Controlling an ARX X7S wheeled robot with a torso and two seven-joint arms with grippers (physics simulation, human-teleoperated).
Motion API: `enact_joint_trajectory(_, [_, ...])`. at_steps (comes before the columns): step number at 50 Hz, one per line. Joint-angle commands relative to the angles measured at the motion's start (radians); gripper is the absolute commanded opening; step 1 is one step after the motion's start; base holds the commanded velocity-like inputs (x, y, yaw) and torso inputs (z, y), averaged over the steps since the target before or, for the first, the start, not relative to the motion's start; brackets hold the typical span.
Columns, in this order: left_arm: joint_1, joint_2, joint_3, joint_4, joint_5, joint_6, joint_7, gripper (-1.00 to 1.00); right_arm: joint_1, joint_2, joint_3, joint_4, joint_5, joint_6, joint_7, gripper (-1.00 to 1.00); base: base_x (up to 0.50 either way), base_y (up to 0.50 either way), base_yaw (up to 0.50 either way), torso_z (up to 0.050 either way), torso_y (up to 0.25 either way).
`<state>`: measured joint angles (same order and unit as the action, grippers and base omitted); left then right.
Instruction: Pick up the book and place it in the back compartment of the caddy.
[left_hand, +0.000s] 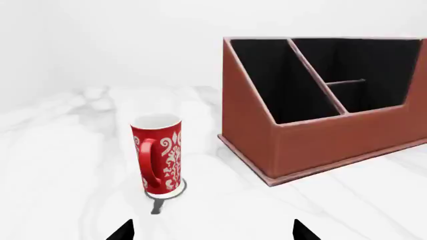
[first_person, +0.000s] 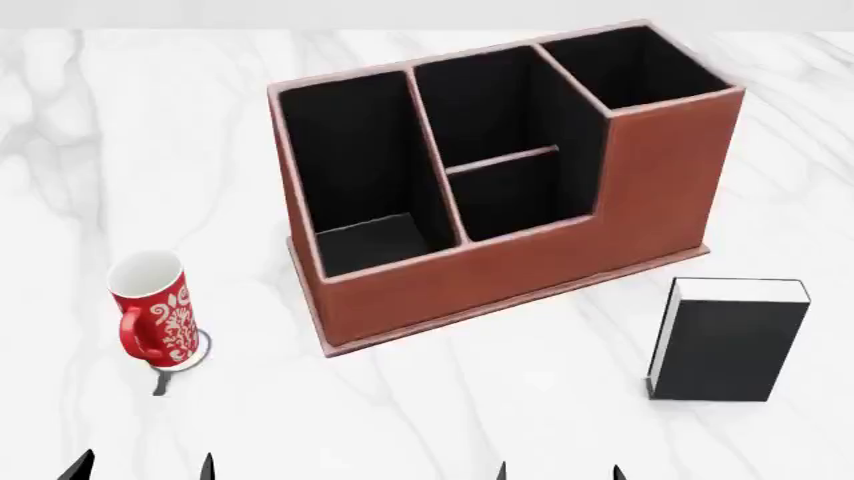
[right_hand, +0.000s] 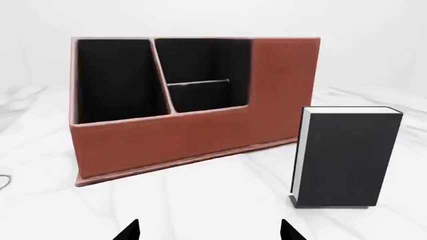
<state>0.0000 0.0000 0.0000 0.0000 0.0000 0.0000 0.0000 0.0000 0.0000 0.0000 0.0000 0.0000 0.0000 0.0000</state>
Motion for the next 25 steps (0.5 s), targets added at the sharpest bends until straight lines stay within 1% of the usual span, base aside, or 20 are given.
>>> enact_joint_trajectory(1, [0.006, -0.014, 0.012, 0.004, -0.015, 0.029, -0.031, 1.00, -0.006, 0.016, -0.018, -0.008, 0.022, -0.012, 0.015, 1.00, 0.00, 0.00, 0.00, 0.000, 0.000])
enact_joint_trajectory(4, [0.011, -0.024, 0.024, 0.008, -0.030, 0.059, -0.050, 1.00, -0.009, 0.026, -0.032, -0.003, 0.018, -0.045, 0.045, 1.00, 0.00, 0.00, 0.00, 0.000, 0.000])
enact_joint_trajectory(7, [0.021, -0.036, 0.033, 0.019, -0.084, 0.082, -0.024, 1.00, -0.017, 0.035, -0.041, -0.011, 0.028, -0.069, 0.056, 1.00, 0.00, 0.00, 0.00, 0.000, 0.000])
enact_joint_trajectory(8, [0.025, -0.036, 0.033, 0.015, -0.081, 0.120, -0.033, 1.00, -0.023, 0.038, -0.044, -0.018, 0.035, -0.080, 0.056, 1.00, 0.00, 0.00, 0.00, 0.000, 0.000])
enact_joint_trajectory(12, [0.039, -0.043, 0.032, 0.031, -0.120, 0.167, -0.030, 1.00, -0.036, 0.046, -0.048, -0.034, 0.050, -0.119, 0.067, 1.00, 0.00, 0.00, 0.00, 0.000, 0.000])
enact_joint_trajectory(15, [0.051, -0.037, 0.021, 0.028, -0.109, 0.260, -0.067, 1.00, -0.054, 0.048, -0.046, -0.048, 0.056, -0.190, 0.081, 1.00, 0.00, 0.00, 0.00, 0.000, 0.000])
enact_joint_trajectory(17, [0.055, -0.043, 0.025, 0.031, -0.113, 0.276, -0.071, 1.00, -0.062, 0.050, -0.048, -0.056, 0.053, -0.209, 0.093, 1.00, 0.00, 0.00, 0.00, 0.000, 0.000])
enact_joint_trajectory(21, [0.073, -0.041, 0.023, 0.028, -0.106, 0.384, -0.098, 1.00, -0.093, 0.057, -0.054, -0.072, 0.045, -0.314, 0.108, 1.00, 0.00, 0.00, 0.00, 0.000, 0.000])
enact_joint_trajectory(25, [0.089, -0.045, 0.023, 0.036, -0.129, 0.464, -0.107, 1.00, -0.099, 0.061, -0.059, -0.070, 0.039, -0.354, 0.126, 1.00, 0.00, 0.00, 0.00, 0.000, 0.000])
